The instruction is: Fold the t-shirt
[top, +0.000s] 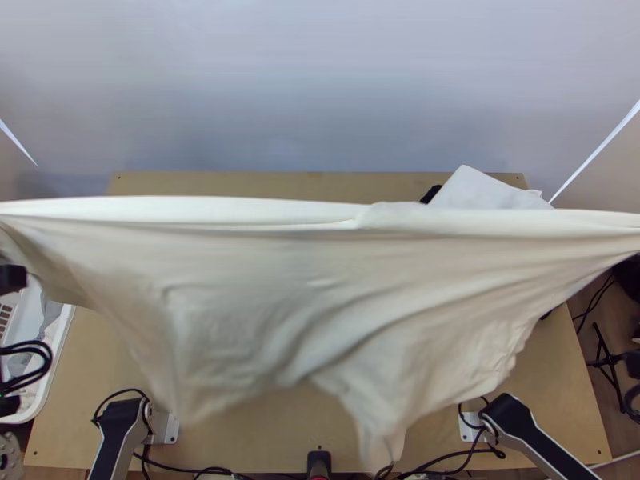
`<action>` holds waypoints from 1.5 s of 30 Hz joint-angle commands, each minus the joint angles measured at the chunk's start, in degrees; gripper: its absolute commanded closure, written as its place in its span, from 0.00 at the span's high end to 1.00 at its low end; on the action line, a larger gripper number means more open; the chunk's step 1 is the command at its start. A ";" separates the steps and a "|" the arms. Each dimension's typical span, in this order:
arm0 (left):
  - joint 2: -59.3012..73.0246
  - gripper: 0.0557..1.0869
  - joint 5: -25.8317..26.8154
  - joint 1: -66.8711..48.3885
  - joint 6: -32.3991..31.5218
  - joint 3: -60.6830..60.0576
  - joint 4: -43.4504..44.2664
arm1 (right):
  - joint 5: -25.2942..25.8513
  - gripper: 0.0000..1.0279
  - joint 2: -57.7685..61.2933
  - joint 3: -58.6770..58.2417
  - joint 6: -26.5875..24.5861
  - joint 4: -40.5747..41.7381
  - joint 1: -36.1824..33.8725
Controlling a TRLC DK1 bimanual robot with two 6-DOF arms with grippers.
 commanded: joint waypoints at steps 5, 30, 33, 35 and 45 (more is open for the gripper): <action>-4.92 0.03 1.04 -1.20 0.03 -23.66 -4.32 | -0.67 0.03 7.47 -22.53 5.20 5.39 2.91; 57.66 0.03 3.95 -7.44 4.42 -22.96 36.72 | -8.14 0.03 54.93 -21.91 19.00 26.49 -10.18; 64.60 0.03 3.95 -6.56 4.07 -16.80 37.51 | -8.14 0.03 59.59 -18.66 19.09 27.54 -11.33; 68.82 0.03 3.86 -6.12 3.80 -12.59 37.51 | -8.14 0.03 61.88 -16.99 19.27 28.86 -12.03; 84.55 0.04 3.86 -5.24 3.89 2.88 36.99 | -8.06 0.03 74.97 -7.23 19.62 31.14 -14.58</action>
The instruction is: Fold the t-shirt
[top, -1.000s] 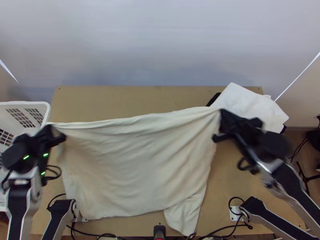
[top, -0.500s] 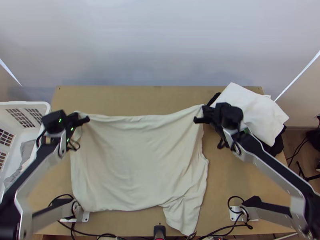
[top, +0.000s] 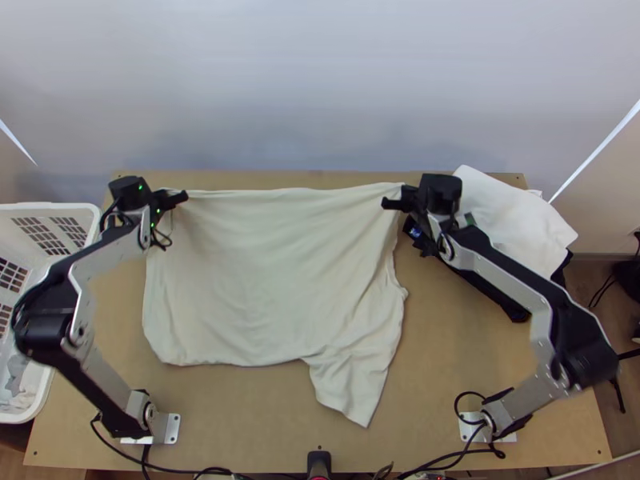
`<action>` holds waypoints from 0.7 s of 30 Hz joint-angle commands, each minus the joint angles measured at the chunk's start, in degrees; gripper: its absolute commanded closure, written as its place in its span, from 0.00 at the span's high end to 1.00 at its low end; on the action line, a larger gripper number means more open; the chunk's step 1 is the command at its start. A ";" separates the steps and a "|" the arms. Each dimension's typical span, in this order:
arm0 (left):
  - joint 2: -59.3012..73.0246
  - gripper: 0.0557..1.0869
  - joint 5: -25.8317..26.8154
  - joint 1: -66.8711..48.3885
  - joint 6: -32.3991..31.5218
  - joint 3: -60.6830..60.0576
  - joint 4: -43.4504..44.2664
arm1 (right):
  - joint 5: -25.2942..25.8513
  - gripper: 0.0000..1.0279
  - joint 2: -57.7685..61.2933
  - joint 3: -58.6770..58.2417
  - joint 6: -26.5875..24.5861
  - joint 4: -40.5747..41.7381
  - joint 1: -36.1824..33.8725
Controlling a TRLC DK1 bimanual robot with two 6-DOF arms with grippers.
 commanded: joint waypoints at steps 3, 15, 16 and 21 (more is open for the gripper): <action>13.58 0.03 -0.16 -0.17 -0.17 12.82 0.07 | 0.03 0.03 13.03 9.66 0.36 2.63 -2.08; 19.12 0.13 -1.57 -1.05 -0.35 20.56 -0.37 | 1.26 0.03 18.22 15.90 0.36 5.70 -2.08; 19.03 0.29 -1.57 -1.14 -0.35 20.73 -0.37 | 1.26 0.07 17.95 15.90 0.27 5.96 -1.99; 15.42 0.96 -1.31 -1.76 -2.37 21.52 -2.30 | 2.05 0.55 14.96 15.28 -0.25 5.26 -1.82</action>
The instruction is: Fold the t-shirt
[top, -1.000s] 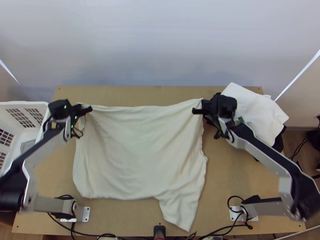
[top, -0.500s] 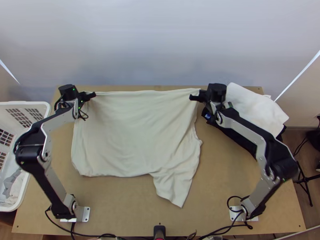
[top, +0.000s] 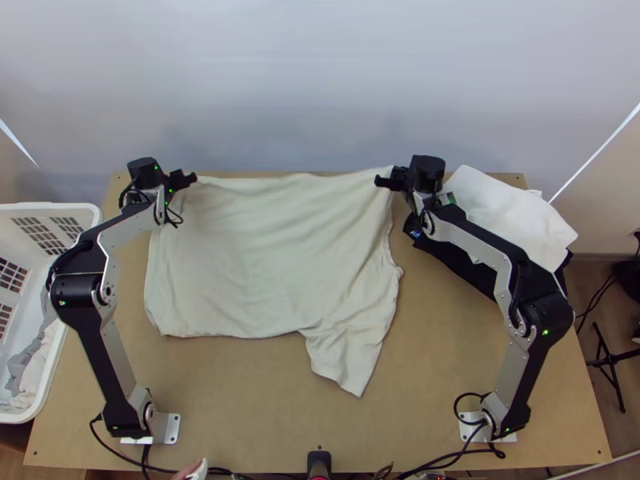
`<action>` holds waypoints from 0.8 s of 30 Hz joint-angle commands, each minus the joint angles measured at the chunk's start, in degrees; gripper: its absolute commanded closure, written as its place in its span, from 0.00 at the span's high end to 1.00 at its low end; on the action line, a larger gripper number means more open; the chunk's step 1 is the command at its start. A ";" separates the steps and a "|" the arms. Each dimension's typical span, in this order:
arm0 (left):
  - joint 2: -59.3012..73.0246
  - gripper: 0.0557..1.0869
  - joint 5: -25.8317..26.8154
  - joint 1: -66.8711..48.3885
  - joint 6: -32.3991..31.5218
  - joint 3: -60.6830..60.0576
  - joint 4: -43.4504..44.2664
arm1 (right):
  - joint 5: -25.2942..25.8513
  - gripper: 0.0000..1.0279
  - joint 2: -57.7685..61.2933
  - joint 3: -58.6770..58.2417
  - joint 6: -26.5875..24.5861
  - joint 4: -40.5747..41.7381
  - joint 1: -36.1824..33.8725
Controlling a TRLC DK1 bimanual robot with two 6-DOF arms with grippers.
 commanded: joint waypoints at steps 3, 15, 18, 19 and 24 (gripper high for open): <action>-4.90 0.96 0.09 -0.71 -1.94 2.69 -5.03 | 2.70 0.56 -6.39 0.29 0.80 -2.09 0.31; -19.49 0.96 0.09 1.14 -2.02 -3.55 -12.15 | 7.62 0.82 -27.75 -3.84 23.48 -49.73 6.46; -21.24 0.96 0.62 1.75 -2.29 -4.26 -14.88 | 7.09 0.82 -36.63 -13.86 27.26 -50.43 8.92; -21.42 0.96 0.62 1.84 -2.64 -4.26 -16.02 | 7.09 0.82 -39.62 -17.20 28.31 -50.43 10.06; -22.12 0.96 0.62 1.93 -2.90 -4.78 -20.32 | 6.92 0.82 -51.74 -32.23 33.06 -51.93 15.16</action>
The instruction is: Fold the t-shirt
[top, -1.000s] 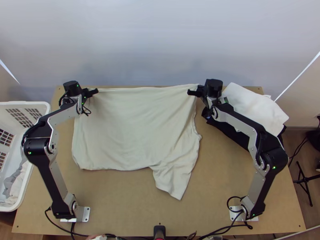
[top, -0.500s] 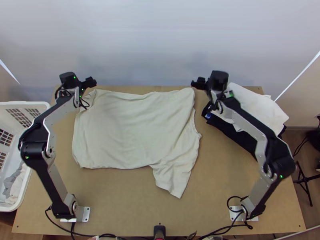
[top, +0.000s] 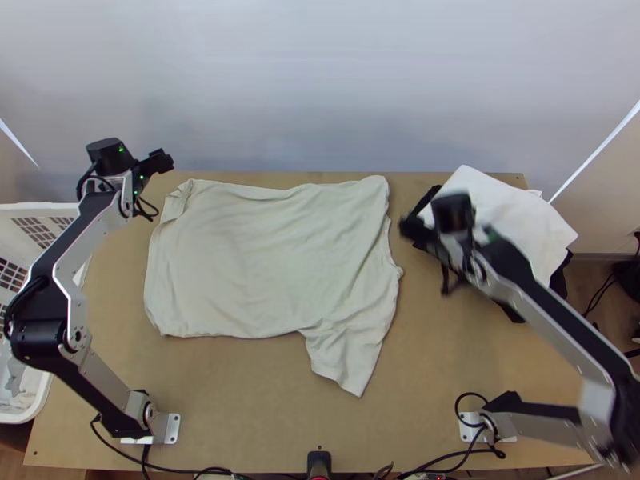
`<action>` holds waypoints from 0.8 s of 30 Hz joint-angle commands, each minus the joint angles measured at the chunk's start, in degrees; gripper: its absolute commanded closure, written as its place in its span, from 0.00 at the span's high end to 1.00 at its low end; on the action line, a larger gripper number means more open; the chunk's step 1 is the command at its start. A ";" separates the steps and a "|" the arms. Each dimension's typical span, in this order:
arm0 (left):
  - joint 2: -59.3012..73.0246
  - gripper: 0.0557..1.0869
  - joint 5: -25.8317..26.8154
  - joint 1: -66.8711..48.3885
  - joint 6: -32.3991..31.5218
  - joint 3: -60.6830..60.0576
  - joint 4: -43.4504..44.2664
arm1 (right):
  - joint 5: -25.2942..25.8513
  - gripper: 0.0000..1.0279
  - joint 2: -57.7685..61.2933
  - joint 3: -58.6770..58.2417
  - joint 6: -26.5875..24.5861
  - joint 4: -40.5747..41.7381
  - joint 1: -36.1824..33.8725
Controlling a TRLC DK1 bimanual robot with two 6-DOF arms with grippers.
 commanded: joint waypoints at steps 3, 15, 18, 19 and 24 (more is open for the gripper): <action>-3.40 0.96 0.09 0.46 -1.22 -1.40 -6.87 | -0.98 0.88 -20.60 -23.81 12.87 -6.30 10.53; -7.61 0.96 -2.54 0.55 -1.40 -2.72 -9.68 | -18.91 0.52 -6.28 -25.39 15.51 -7.00 9.56; -8.76 0.96 -3.07 1.08 -1.22 -3.68 -10.04 | -24.01 0.52 -2.94 -24.86 15.33 -7.09 7.45; -8.93 0.96 -3.25 1.34 -1.14 -3.86 -10.12 | -24.36 0.52 -2.15 -24.78 14.98 -6.91 7.36; -9.37 0.96 -3.60 2.31 -1.05 -4.91 -10.12 | -24.36 0.36 -1.00 -24.42 13.05 -1.90 8.24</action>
